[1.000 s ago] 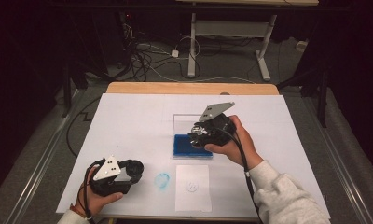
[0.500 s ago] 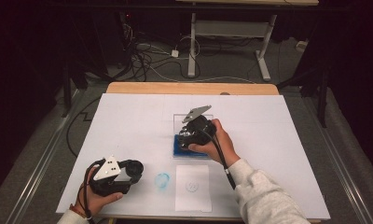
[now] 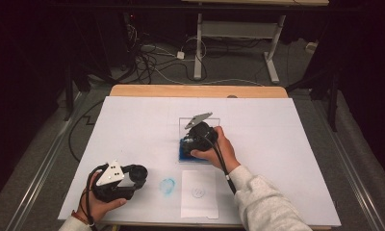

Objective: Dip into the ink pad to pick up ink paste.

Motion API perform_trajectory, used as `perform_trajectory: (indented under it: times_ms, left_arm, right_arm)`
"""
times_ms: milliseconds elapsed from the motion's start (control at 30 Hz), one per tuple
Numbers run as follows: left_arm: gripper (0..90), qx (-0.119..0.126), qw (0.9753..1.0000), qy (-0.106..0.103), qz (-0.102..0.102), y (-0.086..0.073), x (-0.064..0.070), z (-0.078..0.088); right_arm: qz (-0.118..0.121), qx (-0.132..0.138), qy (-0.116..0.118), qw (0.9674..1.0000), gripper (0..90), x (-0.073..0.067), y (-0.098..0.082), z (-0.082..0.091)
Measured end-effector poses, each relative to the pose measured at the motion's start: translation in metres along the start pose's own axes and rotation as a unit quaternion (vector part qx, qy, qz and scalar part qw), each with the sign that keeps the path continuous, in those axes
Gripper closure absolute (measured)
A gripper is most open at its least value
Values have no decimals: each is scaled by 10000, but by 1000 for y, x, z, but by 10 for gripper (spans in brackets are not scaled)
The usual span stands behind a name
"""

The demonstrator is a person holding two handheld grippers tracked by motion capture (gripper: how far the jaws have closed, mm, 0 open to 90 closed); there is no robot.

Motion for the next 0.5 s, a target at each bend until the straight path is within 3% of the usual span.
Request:
perform_trajectory:
  times_ms: [100,233,500]
  left_arm:
    - [368,-10,10000,-7,1,0,0,-1]
    - [368,-27,10000,-12,-3,-1,1,-1]
    - [368,-63,10000,-24,-25,0,3,-3]
  right_arm:
    - [26,36,-3,10000,569,0,-2,0]
    - [-142,116,88,9998,569,3,-9,1]
    - [55,144,-115,9998,568,0,-11,1]
Point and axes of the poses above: each handheld gripper's, and its own axes: z roughly backward along the jaws, y roughly out of its top, x roughly to its right, the point moved 9 cm from there along -z, roughly forward along the jaws, and after that the axes turned 14 degrees about -y, right-handed, at the moved point
